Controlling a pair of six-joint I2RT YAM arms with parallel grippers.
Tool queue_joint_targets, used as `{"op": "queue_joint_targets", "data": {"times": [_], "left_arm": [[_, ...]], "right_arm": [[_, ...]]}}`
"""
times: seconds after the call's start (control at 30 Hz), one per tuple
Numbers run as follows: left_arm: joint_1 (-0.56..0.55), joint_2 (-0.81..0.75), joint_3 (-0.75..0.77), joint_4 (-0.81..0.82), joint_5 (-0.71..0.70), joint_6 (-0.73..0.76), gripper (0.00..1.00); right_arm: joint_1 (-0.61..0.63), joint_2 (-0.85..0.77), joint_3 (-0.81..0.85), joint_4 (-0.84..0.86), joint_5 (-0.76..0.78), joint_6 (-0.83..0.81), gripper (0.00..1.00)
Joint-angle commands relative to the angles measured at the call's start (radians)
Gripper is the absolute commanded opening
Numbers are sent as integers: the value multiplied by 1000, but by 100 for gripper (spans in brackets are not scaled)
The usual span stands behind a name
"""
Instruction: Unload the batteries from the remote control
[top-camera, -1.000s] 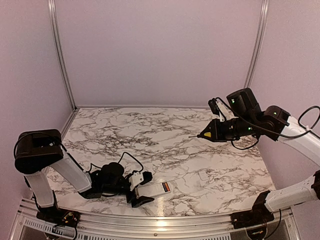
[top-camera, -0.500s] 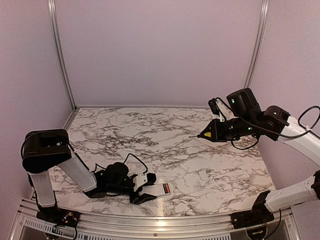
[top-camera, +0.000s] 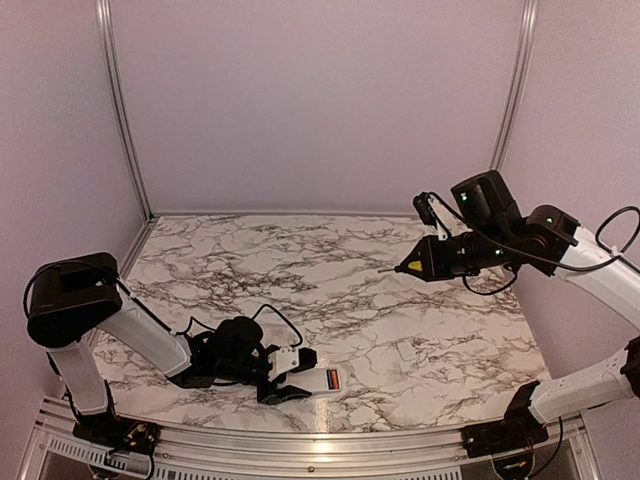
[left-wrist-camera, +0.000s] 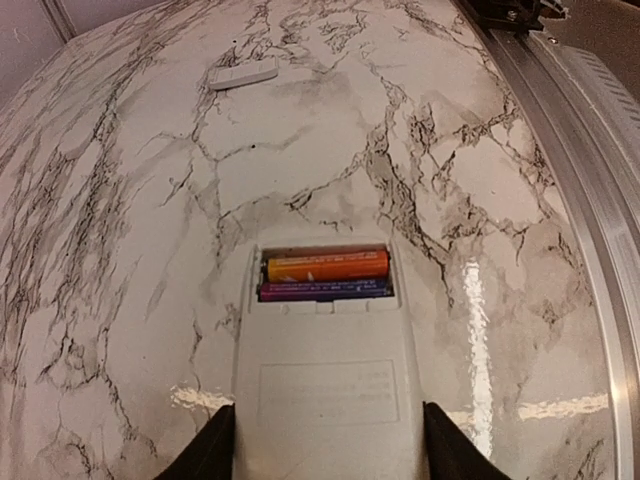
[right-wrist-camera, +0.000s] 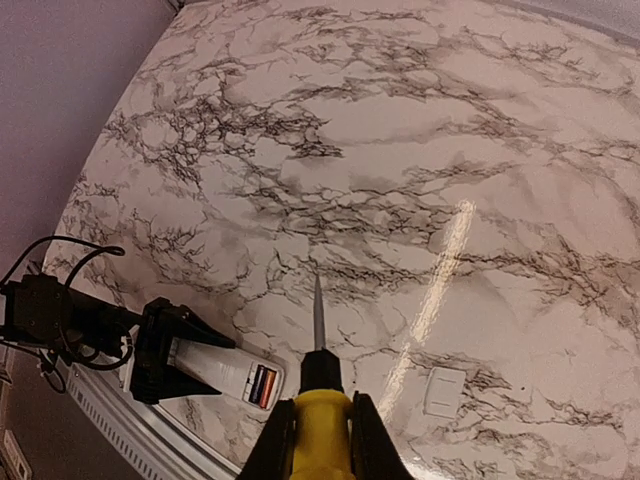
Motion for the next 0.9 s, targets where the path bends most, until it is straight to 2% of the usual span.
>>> {"op": "queue_joint_targets", "data": {"times": [0.0, 0.17, 0.33, 0.4, 0.5, 0.57, 0.63, 0.7, 0.87], "left_arm": [[6, -93, 23, -172, -27, 95, 6], [6, -184, 43, -257, -69, 174, 1], [43, -277, 56, -297, -72, 145, 3], [63, -306, 79, -340, -51, 141, 0], [74, -338, 101, -400, -48, 148, 0], [75, -356, 106, -462, -29, 247, 0], [71, -393, 74, -458, -43, 339, 0], [71, -424, 54, -450, -91, 369, 0], [77, -459, 64, -537, -75, 455, 0]], "right_arm": [[-3, 12, 87, -17, 9, -88, 0], [-3, 19, 114, -8, -24, -153, 0], [-4, 24, 137, 11, -40, -216, 0], [-3, 29, 149, 12, -46, -238, 0], [-4, 38, 168, 5, -64, -276, 0], [-3, 49, 178, -6, -83, -300, 0], [-2, 61, 186, -20, -110, -329, 0], [-1, 73, 192, -37, -141, -350, 0], [56, 95, 231, -53, -141, -395, 0]]}}
